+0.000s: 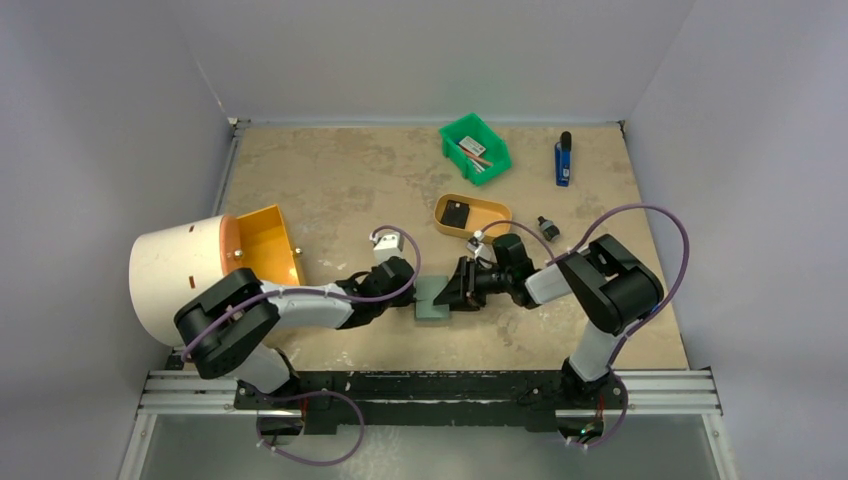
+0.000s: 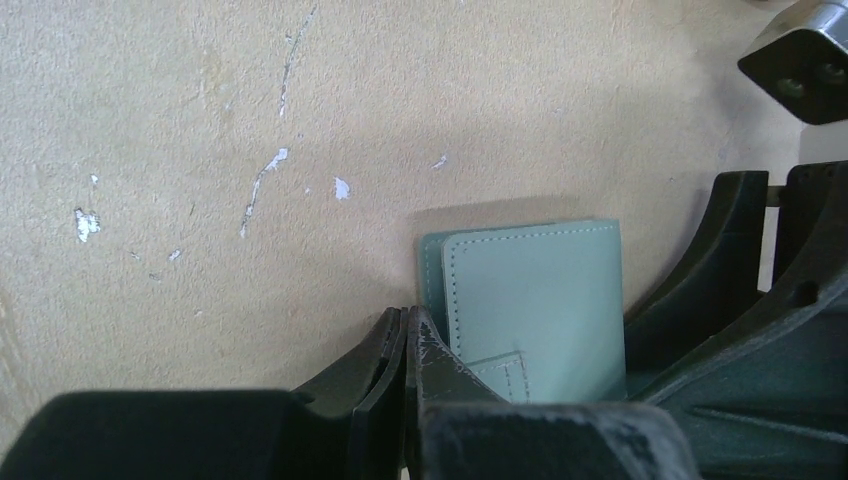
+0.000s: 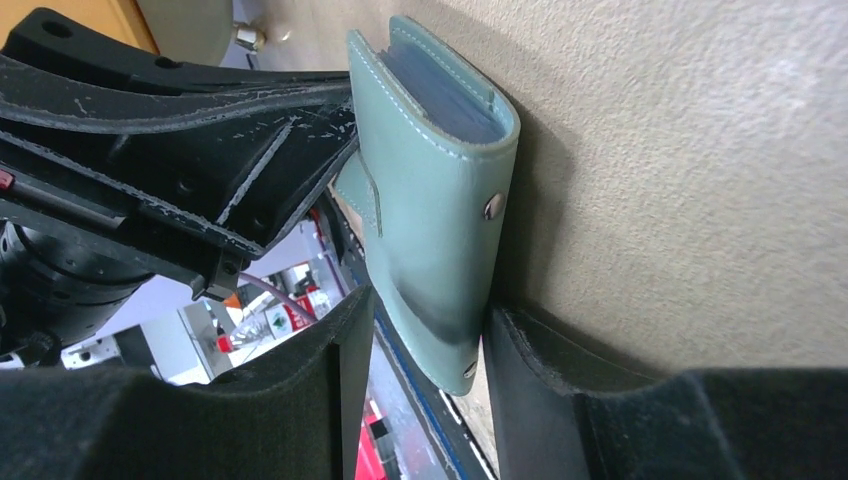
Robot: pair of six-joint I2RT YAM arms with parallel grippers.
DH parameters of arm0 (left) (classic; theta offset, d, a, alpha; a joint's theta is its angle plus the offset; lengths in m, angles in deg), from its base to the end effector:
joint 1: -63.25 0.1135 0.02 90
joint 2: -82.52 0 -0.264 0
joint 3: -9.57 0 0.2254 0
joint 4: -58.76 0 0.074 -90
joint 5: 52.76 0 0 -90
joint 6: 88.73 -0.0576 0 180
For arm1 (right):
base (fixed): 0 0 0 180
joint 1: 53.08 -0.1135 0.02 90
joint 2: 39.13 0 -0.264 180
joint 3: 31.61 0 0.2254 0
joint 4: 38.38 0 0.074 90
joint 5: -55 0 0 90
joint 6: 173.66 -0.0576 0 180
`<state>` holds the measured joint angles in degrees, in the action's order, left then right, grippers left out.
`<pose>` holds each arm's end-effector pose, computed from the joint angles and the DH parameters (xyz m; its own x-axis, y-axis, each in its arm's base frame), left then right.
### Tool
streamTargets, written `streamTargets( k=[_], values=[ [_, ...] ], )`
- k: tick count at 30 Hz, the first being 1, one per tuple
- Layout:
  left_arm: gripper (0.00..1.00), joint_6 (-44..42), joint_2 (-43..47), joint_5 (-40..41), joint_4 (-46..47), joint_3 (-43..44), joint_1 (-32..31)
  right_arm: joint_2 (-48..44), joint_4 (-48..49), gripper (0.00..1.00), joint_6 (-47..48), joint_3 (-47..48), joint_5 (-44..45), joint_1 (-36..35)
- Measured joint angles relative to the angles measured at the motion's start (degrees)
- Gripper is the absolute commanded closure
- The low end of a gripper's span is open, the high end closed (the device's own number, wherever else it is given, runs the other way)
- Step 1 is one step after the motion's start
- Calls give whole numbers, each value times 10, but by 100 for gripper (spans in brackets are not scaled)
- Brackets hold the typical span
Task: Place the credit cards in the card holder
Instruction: Pick up the card holder from the center of the board.
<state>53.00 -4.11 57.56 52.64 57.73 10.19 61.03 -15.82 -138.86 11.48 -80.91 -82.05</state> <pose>0.1795 -0.2055 0.1470 -0.7331 -0.2501 -0.6325 0.0409 0.9120 -0.4081 0.2276 0.1733 0.1195 -0.9848 0.1078 -0.1361 -0.0808 0.4091 0.9089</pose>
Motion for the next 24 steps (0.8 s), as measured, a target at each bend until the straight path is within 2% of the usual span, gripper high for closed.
streamTargets(
  k=[3,8,12,16,24],
  values=[
    [100,2,0,3,5,-3,0,4,7,55,-7,0,-1,-5],
    [68,12,40,33,-48,-12,0,-3,-22,57,0,7,12,-7],
    [58,12,113,70,-115,-12,-1,-10,-56,57,14,20,24,-10],
    [46,12,156,80,-136,-5,-1,-10,-71,56,23,28,28,-10],
    [44,-2,87,11,-111,36,-2,-10,-80,56,27,32,28,-10]
  ],
)
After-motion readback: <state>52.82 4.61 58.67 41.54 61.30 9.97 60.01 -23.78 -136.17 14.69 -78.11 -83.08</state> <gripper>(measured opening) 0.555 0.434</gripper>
